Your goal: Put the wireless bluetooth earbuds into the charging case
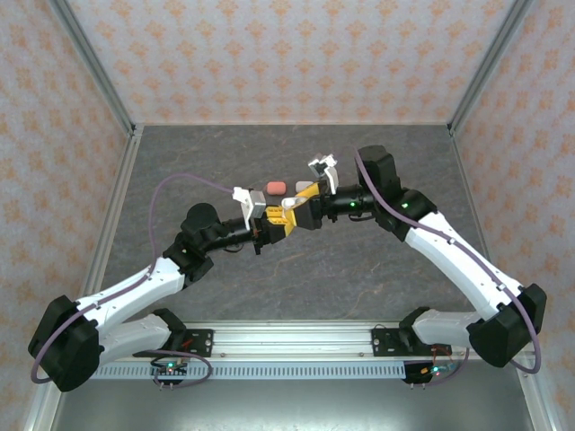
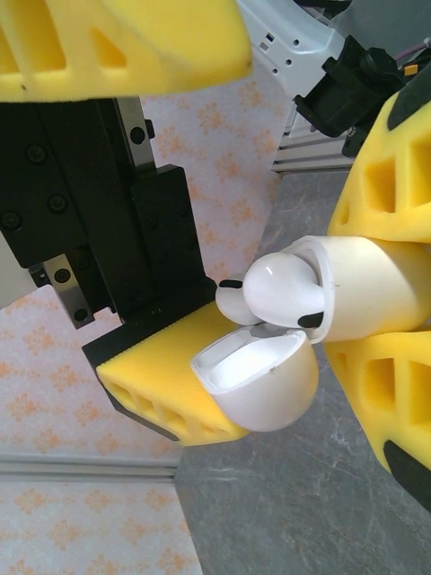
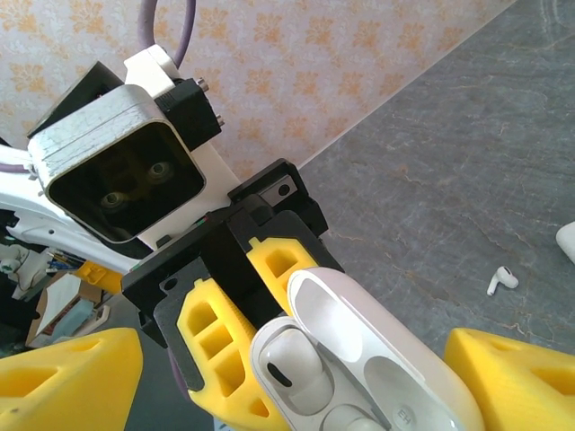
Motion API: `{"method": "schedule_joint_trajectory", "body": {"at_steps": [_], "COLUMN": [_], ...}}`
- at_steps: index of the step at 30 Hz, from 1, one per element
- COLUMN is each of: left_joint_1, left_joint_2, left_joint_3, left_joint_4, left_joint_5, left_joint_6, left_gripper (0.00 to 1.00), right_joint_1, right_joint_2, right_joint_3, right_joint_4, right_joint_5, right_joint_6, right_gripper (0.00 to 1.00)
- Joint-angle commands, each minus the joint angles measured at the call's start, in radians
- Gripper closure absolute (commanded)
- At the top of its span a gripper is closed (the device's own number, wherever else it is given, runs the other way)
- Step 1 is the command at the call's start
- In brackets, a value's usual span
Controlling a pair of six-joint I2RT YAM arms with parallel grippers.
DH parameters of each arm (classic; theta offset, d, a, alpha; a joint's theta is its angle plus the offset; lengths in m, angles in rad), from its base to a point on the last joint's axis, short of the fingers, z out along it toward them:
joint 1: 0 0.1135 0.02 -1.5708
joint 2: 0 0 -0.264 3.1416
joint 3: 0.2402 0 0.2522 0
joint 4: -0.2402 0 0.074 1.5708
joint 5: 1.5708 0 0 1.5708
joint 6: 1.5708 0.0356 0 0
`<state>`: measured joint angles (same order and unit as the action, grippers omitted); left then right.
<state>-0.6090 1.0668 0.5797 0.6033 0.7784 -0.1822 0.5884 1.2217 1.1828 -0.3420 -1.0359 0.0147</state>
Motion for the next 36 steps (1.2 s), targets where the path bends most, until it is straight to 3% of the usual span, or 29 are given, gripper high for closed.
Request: {"method": "schedule_joint_trajectory", "body": {"at_steps": [1,13,16,22,25,31,36], "left_joint_1": [-0.007,-0.008,-0.007,-0.008,-0.008,-0.006,-0.006], "left_joint_2": [-0.005,0.000,0.008,0.074,0.158,0.396,0.624], "left_joint_3": [0.006,0.018,0.033,0.081,0.137,0.286,0.446], "left_joint_4": [0.026,0.005,-0.034,-0.141,-0.210,-0.323,-0.380], "left_joint_5": [-0.015,-0.027,-0.048,-0.138,-0.172,-0.312,-0.318], "left_joint_6": [0.018,0.021,0.024,0.021,0.004,-0.100,-0.194], "left_gripper": [1.00,1.00,1.00,1.00,1.00,1.00,1.00], "right_joint_1": [0.007,0.007,0.003,-0.054,-0.103,-0.192,-0.199], "right_joint_2": [-0.047,-0.094,-0.111,-0.212,-0.259,-0.310,-0.312], "right_joint_3": [0.042,0.032,0.046,-0.025,-0.096,-0.232,-0.280], "right_joint_4": [-0.003,-0.069,-0.112,-0.106,-0.096,-0.071,-0.069], "right_joint_5": [-0.014,0.079,0.225,0.690,0.834,0.857,0.861], "right_joint_6": [-0.041,-0.080,-0.082,0.017,0.093,0.217,0.243], "right_gripper": [0.14,0.16,0.13,0.00,0.01,0.01,0.01]}}
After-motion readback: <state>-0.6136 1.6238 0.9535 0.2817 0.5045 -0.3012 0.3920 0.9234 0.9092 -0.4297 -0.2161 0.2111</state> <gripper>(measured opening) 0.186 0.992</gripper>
